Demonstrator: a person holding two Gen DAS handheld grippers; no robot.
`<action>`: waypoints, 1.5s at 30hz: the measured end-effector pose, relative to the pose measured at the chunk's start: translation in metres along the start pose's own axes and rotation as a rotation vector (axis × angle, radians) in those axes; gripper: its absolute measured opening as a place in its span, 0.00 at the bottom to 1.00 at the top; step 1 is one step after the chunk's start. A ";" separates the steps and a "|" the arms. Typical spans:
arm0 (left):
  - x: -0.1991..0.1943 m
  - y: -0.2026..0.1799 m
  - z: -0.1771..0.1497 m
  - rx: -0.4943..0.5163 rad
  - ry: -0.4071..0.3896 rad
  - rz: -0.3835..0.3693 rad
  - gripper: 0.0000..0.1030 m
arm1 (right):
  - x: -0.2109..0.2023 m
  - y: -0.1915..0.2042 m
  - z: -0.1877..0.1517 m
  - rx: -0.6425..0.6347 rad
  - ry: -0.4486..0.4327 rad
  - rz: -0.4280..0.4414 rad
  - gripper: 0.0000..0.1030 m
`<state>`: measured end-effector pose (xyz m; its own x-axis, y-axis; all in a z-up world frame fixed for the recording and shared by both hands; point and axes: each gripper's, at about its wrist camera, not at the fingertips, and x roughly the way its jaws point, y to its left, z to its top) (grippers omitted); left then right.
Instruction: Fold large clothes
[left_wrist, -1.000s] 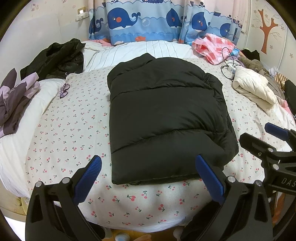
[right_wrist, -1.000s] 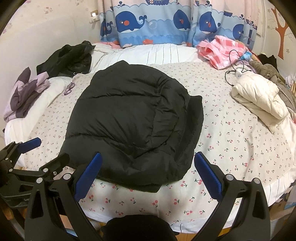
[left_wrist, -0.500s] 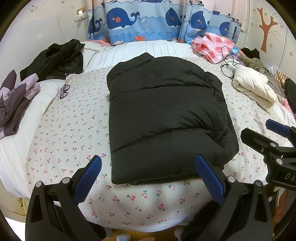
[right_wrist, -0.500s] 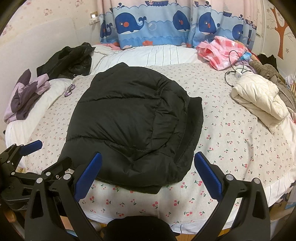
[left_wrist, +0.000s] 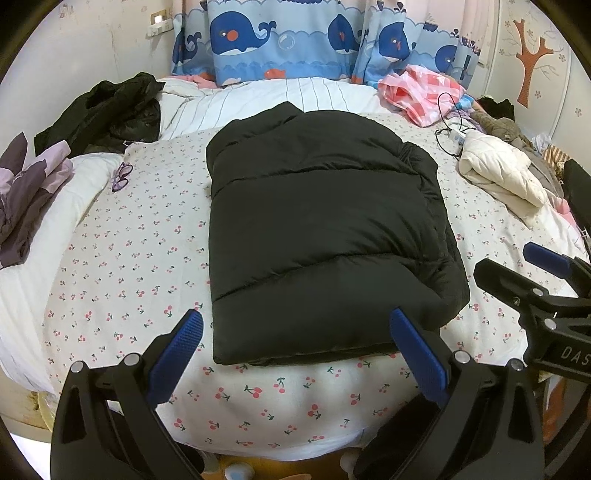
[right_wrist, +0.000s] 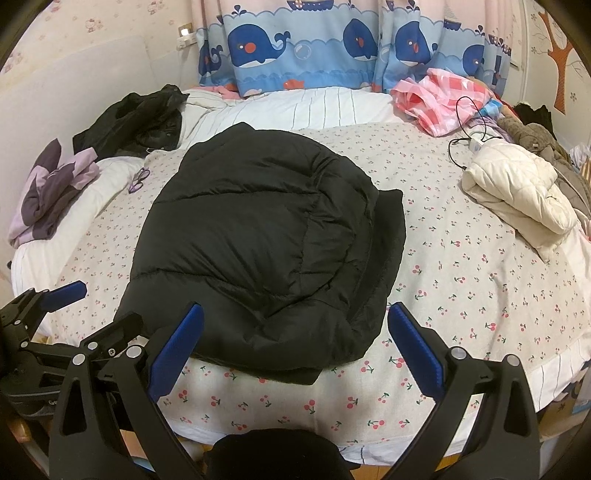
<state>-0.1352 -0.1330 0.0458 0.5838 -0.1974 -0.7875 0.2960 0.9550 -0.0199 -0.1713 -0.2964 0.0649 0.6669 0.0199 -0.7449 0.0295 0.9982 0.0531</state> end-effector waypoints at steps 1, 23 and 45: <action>0.000 0.000 0.000 -0.001 0.000 -0.002 0.94 | 0.000 0.000 0.000 0.000 0.000 0.000 0.93; 0.000 -0.006 -0.001 0.012 0.002 0.007 0.94 | -0.001 -0.002 -0.003 0.007 0.002 0.002 0.93; 0.005 -0.011 0.001 0.029 0.007 -0.003 0.94 | -0.001 -0.005 -0.006 0.015 0.004 0.001 0.93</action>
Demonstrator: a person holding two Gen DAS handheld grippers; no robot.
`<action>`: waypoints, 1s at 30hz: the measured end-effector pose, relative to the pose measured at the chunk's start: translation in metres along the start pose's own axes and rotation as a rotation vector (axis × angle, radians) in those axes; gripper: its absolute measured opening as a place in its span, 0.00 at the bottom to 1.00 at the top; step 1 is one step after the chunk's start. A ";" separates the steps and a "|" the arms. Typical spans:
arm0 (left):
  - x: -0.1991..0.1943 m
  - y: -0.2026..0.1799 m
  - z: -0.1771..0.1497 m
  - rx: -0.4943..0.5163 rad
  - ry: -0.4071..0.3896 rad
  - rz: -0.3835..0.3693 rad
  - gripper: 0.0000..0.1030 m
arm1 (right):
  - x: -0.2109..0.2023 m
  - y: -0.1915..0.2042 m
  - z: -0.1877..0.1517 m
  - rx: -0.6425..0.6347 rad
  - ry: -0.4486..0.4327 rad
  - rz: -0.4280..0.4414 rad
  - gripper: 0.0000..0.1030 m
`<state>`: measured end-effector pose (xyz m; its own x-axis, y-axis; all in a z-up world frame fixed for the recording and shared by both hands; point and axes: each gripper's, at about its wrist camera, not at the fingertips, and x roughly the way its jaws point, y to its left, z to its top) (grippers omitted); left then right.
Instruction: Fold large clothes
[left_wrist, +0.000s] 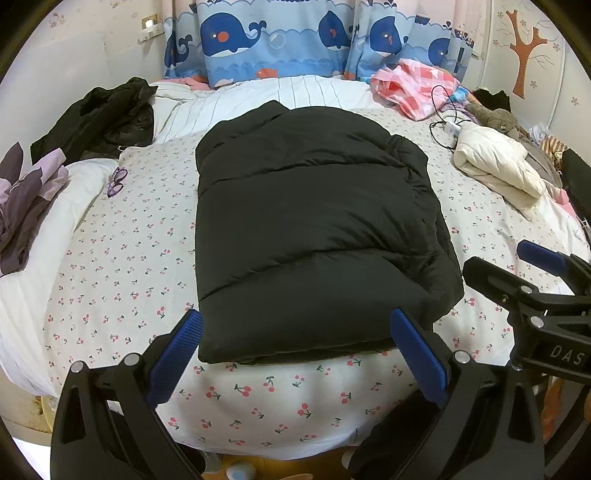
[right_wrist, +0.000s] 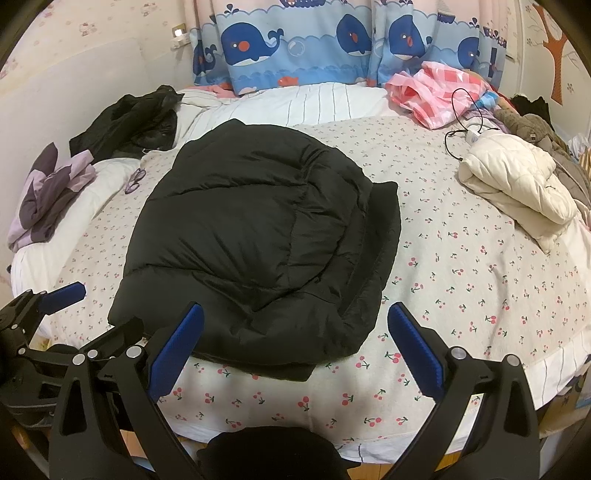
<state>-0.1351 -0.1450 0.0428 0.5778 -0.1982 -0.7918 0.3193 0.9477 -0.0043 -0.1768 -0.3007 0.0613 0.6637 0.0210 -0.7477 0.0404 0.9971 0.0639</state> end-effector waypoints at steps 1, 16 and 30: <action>0.001 0.000 0.000 -0.002 0.003 -0.006 0.94 | 0.000 0.001 -0.001 0.001 -0.001 0.000 0.93; -0.001 -0.003 0.000 0.016 -0.003 0.021 0.94 | 0.000 -0.003 -0.002 0.003 0.003 0.003 0.93; -0.001 -0.005 0.000 0.022 -0.003 0.023 0.94 | 0.002 -0.008 -0.007 0.011 0.004 0.002 0.93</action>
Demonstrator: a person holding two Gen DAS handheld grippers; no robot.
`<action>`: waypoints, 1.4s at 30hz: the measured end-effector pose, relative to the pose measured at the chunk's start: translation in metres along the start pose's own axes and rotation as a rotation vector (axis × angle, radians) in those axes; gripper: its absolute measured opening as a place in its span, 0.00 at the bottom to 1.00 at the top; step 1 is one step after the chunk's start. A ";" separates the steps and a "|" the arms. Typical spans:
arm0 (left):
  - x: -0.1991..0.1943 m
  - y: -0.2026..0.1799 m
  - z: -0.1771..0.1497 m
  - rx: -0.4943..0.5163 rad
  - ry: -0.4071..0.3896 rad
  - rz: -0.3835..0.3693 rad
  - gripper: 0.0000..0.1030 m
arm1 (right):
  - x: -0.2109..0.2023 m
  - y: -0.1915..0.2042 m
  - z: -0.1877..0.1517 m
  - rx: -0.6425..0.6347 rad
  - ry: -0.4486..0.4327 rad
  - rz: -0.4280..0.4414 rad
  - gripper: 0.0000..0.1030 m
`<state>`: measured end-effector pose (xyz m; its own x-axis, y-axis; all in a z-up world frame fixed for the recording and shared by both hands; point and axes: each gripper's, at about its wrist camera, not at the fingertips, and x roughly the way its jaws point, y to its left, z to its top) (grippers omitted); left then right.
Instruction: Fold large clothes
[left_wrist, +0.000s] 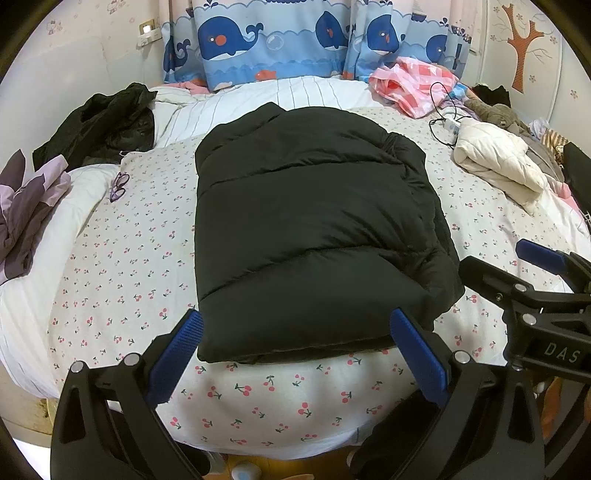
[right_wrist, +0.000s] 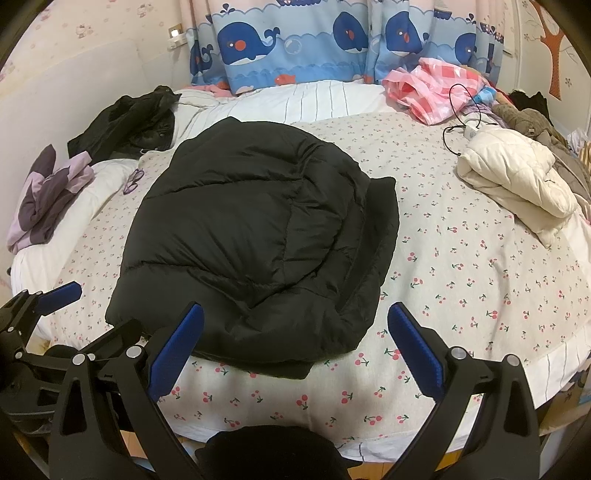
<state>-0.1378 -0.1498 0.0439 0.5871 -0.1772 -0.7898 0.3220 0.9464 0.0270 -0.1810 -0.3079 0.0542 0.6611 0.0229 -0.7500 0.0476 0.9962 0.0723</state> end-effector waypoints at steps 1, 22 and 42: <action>0.000 0.000 0.000 0.001 -0.001 0.000 0.94 | 0.000 0.000 -0.001 0.001 -0.001 -0.001 0.93; 0.001 -0.003 0.002 0.002 0.006 -0.014 0.94 | 0.000 -0.003 -0.004 0.007 0.001 0.003 0.93; 0.008 -0.005 0.003 -0.002 0.025 -0.024 0.94 | 0.004 -0.018 -0.005 0.028 0.007 0.001 0.93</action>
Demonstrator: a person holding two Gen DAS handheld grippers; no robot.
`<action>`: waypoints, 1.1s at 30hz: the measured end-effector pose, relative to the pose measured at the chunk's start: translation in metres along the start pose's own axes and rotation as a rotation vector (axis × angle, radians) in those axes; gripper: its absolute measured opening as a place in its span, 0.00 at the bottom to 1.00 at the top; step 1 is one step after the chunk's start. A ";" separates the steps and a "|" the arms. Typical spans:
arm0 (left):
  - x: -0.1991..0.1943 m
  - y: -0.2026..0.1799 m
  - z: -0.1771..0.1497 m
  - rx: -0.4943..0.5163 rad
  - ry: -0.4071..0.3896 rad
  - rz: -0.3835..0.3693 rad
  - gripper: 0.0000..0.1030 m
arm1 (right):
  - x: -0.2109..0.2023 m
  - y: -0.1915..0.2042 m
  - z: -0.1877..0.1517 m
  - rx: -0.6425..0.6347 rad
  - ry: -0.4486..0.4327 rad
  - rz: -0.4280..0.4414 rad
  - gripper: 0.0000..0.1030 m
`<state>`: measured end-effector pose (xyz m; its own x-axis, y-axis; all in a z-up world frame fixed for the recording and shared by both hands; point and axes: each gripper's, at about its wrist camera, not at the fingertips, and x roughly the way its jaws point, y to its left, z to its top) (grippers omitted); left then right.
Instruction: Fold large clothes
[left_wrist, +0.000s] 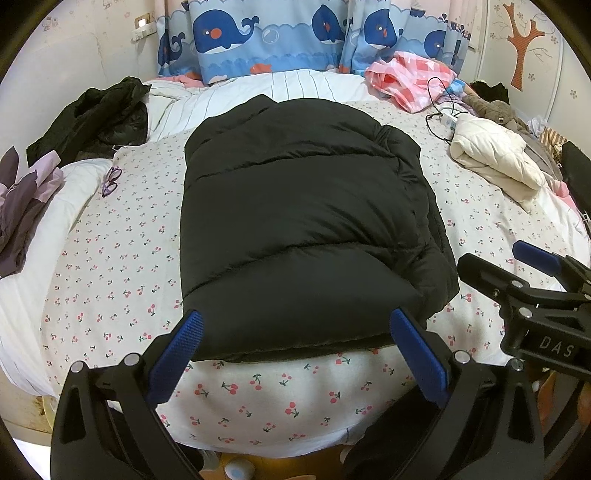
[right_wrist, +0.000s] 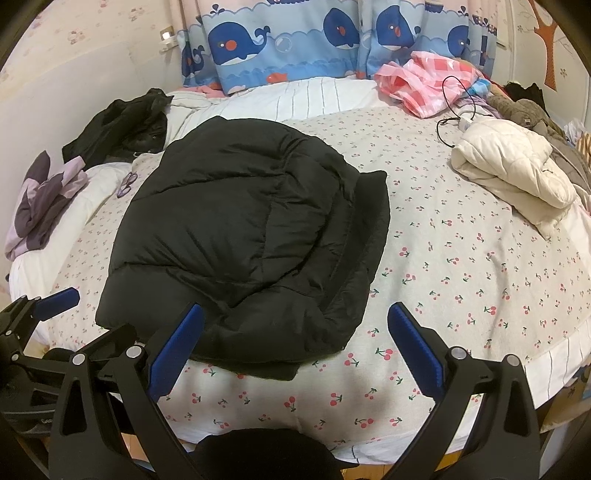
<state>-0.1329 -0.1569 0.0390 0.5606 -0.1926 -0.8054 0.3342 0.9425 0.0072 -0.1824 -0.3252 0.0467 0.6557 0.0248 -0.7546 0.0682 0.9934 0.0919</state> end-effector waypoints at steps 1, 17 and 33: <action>0.000 0.000 0.000 0.000 0.001 0.001 0.94 | 0.000 -0.001 -0.001 0.002 0.000 0.000 0.93; 0.004 -0.012 0.002 0.037 0.005 0.047 0.94 | -0.002 -0.013 0.000 0.024 0.000 -0.004 0.93; -0.005 0.011 -0.001 -0.093 -0.046 -0.018 0.94 | -0.006 -0.015 -0.006 0.034 0.004 -0.016 0.93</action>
<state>-0.1323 -0.1451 0.0426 0.5903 -0.2197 -0.7767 0.2738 0.9597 -0.0634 -0.1917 -0.3392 0.0458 0.6513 0.0100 -0.7588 0.1036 0.9894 0.1020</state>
